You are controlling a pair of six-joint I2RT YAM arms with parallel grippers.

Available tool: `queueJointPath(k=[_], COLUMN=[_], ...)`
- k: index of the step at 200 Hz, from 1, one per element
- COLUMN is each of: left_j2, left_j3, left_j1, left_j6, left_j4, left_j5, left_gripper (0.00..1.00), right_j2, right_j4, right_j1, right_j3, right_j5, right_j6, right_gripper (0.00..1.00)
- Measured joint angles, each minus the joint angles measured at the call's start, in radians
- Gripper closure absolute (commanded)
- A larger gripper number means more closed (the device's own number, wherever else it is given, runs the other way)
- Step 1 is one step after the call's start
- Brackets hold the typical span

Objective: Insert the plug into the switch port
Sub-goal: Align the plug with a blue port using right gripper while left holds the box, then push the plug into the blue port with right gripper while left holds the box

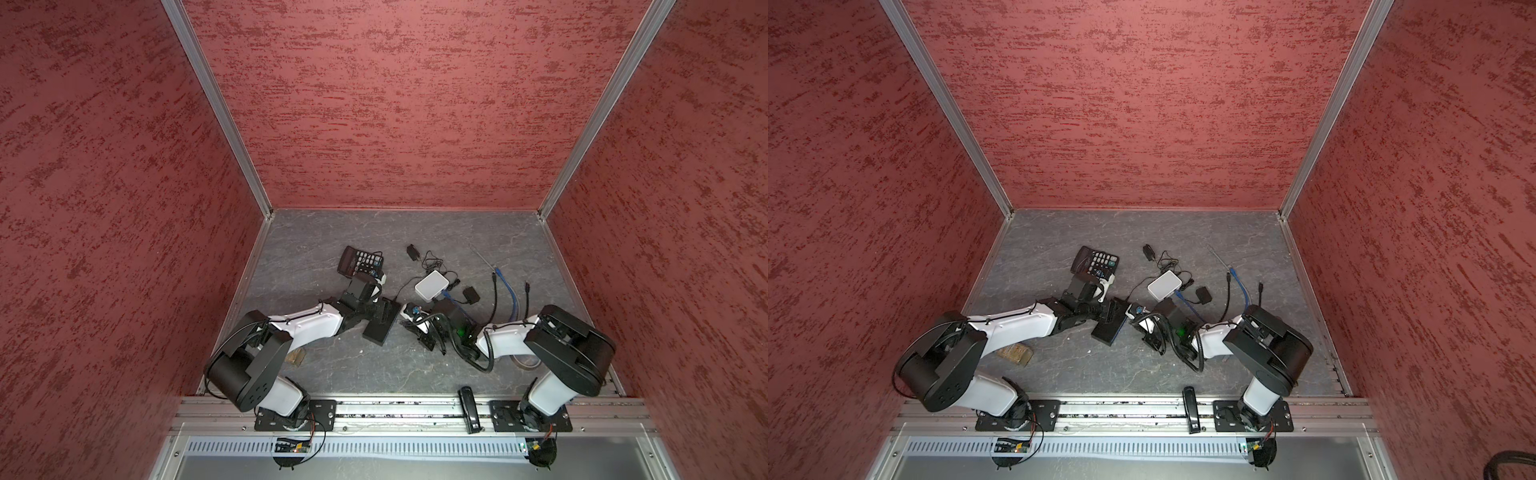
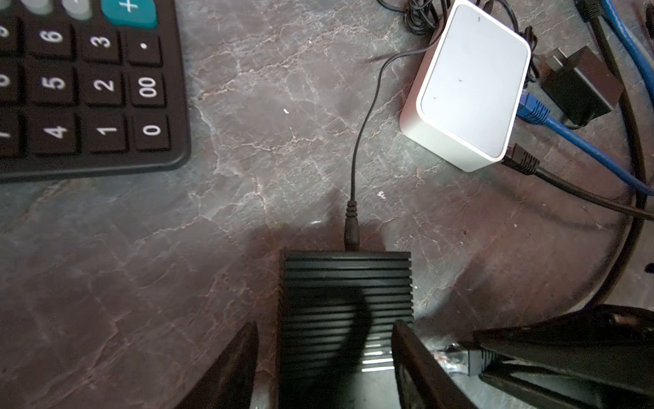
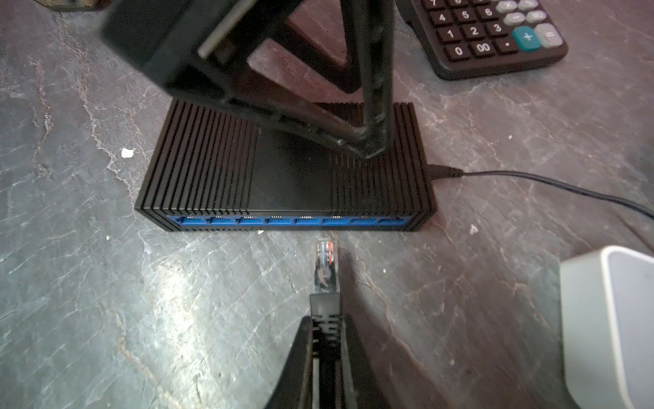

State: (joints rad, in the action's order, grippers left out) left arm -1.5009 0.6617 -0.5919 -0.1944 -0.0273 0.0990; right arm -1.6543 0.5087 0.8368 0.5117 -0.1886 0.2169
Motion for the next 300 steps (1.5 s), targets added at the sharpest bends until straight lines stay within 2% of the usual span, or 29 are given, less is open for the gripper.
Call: queueJointPath(k=[203, 300], left_j2=[-0.039, -0.070], left_j3=[-0.023, -0.021], left_j1=[-0.003, -0.029], left_j6=[-0.034, -0.072], left_j4=[0.071, 0.135], left_j5=[0.008, -0.032], left_gripper=[0.41, 0.42], right_j2=[-0.072, -0.089], right_j4=[0.023, 0.073], right_j1=[0.027, 0.027], right_j3=[0.058, 0.044], right_j5=[0.063, 0.071], right_j6=[-0.004, -0.042], right_gripper=[0.99, 1.00])
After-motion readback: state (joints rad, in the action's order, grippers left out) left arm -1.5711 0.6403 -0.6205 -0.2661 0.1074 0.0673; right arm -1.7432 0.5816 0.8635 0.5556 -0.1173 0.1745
